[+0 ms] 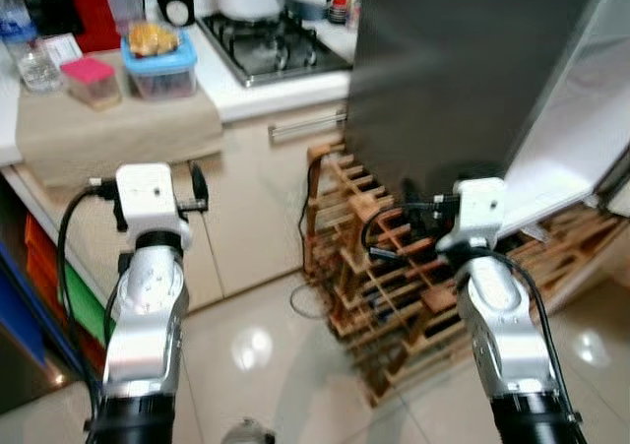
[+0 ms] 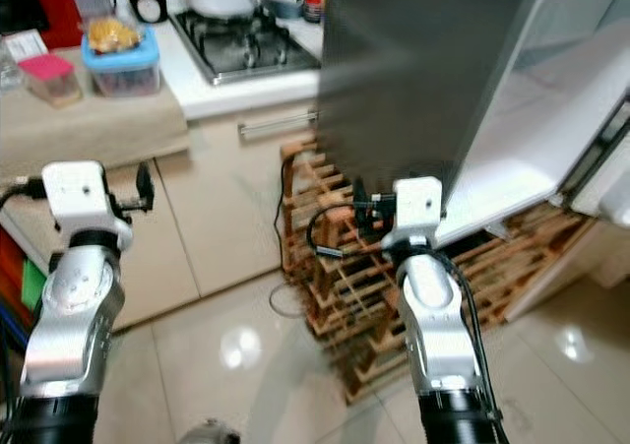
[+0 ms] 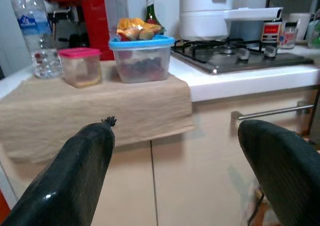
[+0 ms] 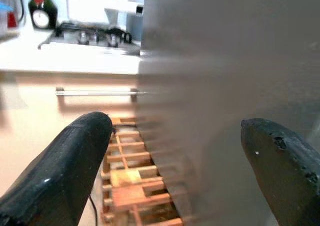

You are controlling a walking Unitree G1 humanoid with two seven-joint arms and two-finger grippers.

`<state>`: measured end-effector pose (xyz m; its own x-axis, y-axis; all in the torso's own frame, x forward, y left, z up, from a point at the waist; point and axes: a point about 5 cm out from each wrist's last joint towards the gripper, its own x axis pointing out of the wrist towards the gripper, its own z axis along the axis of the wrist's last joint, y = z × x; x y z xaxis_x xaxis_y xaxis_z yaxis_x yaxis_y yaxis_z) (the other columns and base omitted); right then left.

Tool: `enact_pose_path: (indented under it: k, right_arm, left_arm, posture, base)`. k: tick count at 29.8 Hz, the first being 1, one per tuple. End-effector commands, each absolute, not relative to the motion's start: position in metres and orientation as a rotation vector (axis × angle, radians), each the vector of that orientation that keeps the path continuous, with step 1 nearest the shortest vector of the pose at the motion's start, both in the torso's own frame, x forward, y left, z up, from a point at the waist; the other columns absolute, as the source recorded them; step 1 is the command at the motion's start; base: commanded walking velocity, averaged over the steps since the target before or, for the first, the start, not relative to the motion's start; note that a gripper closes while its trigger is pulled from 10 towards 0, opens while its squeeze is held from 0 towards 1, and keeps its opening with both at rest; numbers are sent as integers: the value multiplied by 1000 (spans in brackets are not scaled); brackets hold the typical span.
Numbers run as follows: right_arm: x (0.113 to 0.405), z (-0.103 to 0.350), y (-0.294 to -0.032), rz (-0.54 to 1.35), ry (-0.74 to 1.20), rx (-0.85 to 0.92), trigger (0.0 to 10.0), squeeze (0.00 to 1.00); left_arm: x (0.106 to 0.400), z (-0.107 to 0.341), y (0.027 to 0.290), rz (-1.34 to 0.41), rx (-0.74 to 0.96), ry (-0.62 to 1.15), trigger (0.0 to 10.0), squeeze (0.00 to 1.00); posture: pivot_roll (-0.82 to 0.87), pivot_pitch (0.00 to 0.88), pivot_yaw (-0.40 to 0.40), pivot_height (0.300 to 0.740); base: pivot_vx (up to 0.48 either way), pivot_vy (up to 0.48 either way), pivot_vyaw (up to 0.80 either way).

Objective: Restocking fridge

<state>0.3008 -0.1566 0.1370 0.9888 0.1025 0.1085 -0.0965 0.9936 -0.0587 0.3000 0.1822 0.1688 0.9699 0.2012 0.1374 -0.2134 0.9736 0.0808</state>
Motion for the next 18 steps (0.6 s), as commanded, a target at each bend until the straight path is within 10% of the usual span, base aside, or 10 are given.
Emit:
enact_pose_path:
  k: [1,18]
  right_arm:
    - [304,141,-148,136,-128,-35,10000,0]
    - [298,137,-132,260,-126,-19,10000,149]
  left_arm:
    - [301,164,187,246,111,-101,10000,0]
    - [303,166,183,189,143,-121,10000,0]
  posture:
    - [-75,20,-13,740]
    - [-67,16,-6,740]
  base:
    - [0,0,519]
    - [0,0,475]
